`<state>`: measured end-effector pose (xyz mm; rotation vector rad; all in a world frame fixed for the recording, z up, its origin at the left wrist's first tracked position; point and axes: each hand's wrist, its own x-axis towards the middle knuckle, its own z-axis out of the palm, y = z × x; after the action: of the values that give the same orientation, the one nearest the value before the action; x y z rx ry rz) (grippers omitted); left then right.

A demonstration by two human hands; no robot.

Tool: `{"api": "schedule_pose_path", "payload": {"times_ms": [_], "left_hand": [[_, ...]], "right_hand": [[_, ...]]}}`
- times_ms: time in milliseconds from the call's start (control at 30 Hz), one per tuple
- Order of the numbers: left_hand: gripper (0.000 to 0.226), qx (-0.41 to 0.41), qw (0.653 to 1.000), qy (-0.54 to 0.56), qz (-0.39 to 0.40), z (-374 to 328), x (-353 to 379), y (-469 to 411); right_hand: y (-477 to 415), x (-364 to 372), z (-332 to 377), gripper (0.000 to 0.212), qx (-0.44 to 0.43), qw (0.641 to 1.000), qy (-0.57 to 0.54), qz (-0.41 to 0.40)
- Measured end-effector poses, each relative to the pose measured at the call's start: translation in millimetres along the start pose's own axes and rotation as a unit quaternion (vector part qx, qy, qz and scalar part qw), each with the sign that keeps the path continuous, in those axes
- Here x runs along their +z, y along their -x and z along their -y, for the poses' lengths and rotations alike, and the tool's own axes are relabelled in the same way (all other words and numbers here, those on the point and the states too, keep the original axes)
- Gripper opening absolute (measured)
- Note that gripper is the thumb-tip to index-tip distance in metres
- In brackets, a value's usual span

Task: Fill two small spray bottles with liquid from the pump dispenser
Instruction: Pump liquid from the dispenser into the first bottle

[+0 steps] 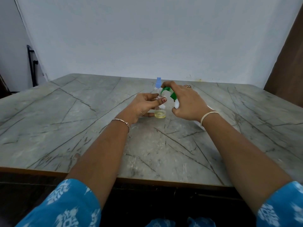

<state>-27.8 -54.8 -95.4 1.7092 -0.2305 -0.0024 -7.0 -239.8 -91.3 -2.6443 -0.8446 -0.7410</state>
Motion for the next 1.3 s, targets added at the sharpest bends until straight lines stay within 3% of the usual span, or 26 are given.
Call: {"api": "schedule_pose_path", "payload": {"times_ms": [833, 1300], "left_hand": [[0.044, -0.012, 1.0, -0.015, 0.006, 0.5, -2.6, -5.7], [0.042, -0.014, 1.0, -0.01, 0.004, 0.5, -3.1, -6.5]], "right_hand": [[3.2, -4.2, 2.0, 0.066, 0.008, 0.999, -0.038, -0.019], [1.9, -2.9, 1.3, 0.068, 0.005, 1.0, -0.027, -0.008]]}}
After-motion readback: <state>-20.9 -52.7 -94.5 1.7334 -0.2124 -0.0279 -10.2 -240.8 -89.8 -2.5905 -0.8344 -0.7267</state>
